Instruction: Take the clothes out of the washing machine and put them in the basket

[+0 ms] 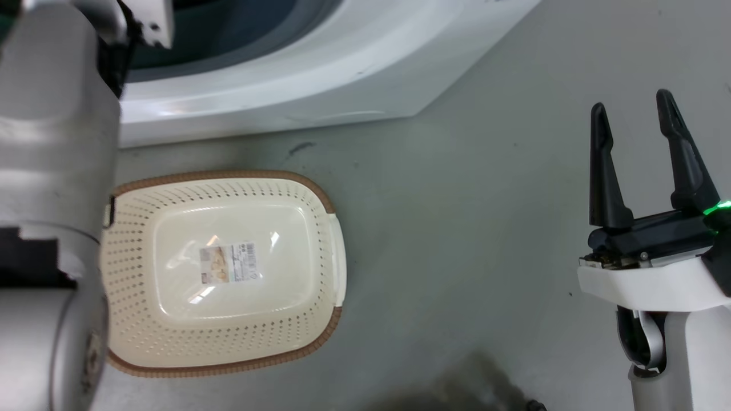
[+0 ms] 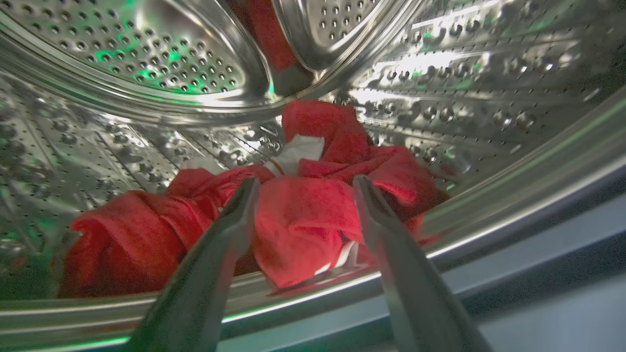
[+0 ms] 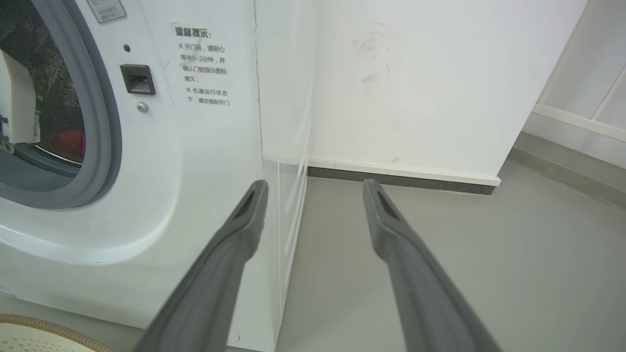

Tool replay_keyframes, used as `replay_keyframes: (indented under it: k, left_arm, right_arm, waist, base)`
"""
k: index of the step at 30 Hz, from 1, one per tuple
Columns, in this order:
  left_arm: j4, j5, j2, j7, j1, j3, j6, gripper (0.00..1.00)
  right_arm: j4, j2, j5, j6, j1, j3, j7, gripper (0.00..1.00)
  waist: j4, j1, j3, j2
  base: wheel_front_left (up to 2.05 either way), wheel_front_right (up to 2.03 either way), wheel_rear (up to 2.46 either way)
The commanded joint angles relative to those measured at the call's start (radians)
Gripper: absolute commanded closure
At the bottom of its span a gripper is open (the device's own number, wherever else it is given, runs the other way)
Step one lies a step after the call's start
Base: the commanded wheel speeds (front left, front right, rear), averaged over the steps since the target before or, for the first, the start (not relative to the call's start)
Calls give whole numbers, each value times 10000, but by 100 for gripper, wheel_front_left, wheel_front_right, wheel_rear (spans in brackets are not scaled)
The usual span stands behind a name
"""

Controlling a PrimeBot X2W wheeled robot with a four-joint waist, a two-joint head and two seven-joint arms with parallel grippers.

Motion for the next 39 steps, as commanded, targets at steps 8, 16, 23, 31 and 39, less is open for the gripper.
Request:
replay_keyframes:
  k: [8,16,23,31,39]
  left_arm:
    - [1140,-216,274,2707,-2216,-641,-118,0]
    - [1465,-781,493,4949,-3329,-1648,-117,0]
    - [1540,-1107,746,5470,-3281,-2219,-129,0]
    - [1141,-1545,741,4724,-3119,-2555,-127,100]
    - [769,-2195,626,3211,-2145,-2761,-120,100]
  right_arm:
    - [-112,31,336,-7,-395,128,-18,0]
    - [-187,29,651,-7,-577,250,-18,0]
    - [-213,31,769,-7,-772,184,-18,0]
    - [-100,29,689,-7,-799,63,-18,0]
    - [33,29,409,-7,-499,93,-18,0]
  waist:
    - [-531,-3,1137,0]
    - [-724,-3,1813,0]
    - [-799,-3,2127,0]
    - [-680,-3,1987,0]
    - [-376,-3,994,0]
  base:
    - [0,0,0]
    - [0,0,0]
    - [0,0,0]
    - [0,0,0]
    - [0,0,0]
